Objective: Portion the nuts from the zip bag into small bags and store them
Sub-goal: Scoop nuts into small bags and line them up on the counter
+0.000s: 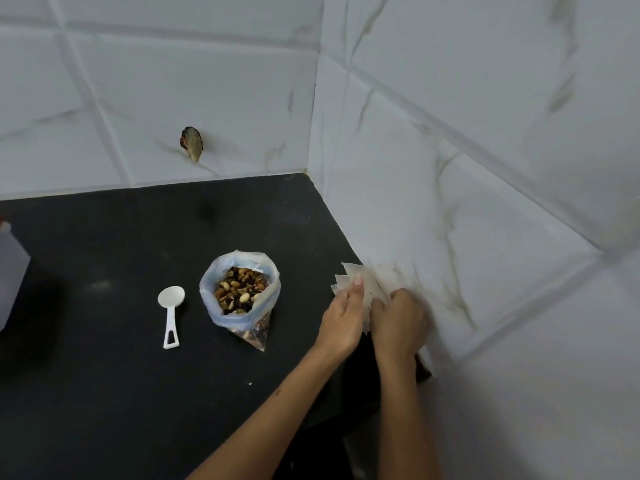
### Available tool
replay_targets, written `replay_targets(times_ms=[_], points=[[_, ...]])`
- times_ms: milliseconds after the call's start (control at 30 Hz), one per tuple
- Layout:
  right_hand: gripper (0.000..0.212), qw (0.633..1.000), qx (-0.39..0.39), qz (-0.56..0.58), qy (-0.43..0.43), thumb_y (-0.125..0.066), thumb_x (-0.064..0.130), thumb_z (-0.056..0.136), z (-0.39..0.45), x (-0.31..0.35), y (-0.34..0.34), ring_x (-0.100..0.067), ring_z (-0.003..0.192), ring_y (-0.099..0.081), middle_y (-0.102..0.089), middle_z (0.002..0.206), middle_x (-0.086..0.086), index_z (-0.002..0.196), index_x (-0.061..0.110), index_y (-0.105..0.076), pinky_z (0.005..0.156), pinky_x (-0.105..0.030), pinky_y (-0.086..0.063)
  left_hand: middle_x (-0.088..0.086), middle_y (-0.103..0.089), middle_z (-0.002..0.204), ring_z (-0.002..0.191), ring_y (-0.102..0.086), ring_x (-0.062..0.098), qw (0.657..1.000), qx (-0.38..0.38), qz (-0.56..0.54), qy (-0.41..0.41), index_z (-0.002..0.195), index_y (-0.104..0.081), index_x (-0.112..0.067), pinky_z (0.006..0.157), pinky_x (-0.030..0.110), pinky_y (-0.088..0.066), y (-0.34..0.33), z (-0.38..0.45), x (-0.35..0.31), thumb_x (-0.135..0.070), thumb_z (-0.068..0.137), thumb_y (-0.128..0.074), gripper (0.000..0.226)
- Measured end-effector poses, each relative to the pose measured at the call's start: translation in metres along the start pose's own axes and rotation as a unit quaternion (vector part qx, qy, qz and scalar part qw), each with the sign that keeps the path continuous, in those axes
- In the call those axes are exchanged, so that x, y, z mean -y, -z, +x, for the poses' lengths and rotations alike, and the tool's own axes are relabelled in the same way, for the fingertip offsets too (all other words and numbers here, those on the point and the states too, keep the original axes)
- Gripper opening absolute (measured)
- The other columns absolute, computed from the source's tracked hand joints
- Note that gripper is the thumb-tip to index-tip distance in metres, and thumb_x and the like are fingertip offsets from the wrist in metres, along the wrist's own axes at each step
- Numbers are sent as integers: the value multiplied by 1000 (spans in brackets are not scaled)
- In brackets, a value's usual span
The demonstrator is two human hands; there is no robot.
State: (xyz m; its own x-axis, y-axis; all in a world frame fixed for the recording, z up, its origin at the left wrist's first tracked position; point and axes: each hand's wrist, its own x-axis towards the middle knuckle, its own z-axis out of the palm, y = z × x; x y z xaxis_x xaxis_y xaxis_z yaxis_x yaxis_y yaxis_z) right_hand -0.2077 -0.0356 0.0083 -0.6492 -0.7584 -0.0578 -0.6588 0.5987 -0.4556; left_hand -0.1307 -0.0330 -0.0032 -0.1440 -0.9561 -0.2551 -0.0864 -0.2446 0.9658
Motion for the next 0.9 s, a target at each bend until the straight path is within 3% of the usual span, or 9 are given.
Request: replay_targets(times_ms=[167,400,633,733,800,833,900], points=[[20,998,-39,51,-1,-53,14,90,0,-2,-2,-31,103,-60,-66,109,-11,109,9,-60,74,-31,-42,-3,-67,107,102,-61,9,1000,5,-11,16,109,-63,-18,94,30,-45,1,2,4,-65,94,-25,62],[24,992,-84,91,9,-44,5,92,-2,-4,-7,-31,98,-62,-68,104,-13,109,8,-61,69,-29,-37,-1,-66,108,101,-61,10,1000,3,-6,27,106,-62,-17,95,33,-47,3,2,3,-66,93,-24,64],[14,984,-108,134,48,-45,5,90,-4,-4,-11,-32,92,-60,-65,98,-14,101,6,-53,65,-28,-32,7,-66,98,86,-56,11,999,1,31,-20,93,-57,-18,75,21,-43,7,-1,-3,-59,98,-19,56],[12,968,-140,193,77,-49,5,88,-5,1,-6,-29,85,-60,-63,93,-12,100,5,-51,66,-25,-32,8,-64,89,84,-59,15,998,-8,6,-58,88,-57,-9,79,30,-45,11,-6,-8,-62,96,-21,64],[15,947,-132,278,93,-54,4,86,-9,8,1,-24,78,-59,-61,85,-7,98,9,-47,65,-22,-36,14,-66,97,91,-63,20,996,-26,-19,-82,96,-60,-2,86,34,-47,19,-8,-12,-65,93,-24,72],[19,935,-120,321,94,-56,4,85,-12,13,5,-20,74,-59,-60,81,-3,100,10,-45,63,-19,-38,13,-66,94,88,-63,15,994,-40,-28,-94,93,-60,-2,84,31,-47,24,-9,-14,-62,95,-26,69],[25,912,-97,388,86,-59,4,85,-19,24,9,-12,70,-58,-58,77,3,105,10,-45,59,-9,-40,-4,-60,77,75,-55,-2,989,-84,-44,-117,77,-54,-20,78,21,-43,34,-12,-18,-54,98,-28,48]])
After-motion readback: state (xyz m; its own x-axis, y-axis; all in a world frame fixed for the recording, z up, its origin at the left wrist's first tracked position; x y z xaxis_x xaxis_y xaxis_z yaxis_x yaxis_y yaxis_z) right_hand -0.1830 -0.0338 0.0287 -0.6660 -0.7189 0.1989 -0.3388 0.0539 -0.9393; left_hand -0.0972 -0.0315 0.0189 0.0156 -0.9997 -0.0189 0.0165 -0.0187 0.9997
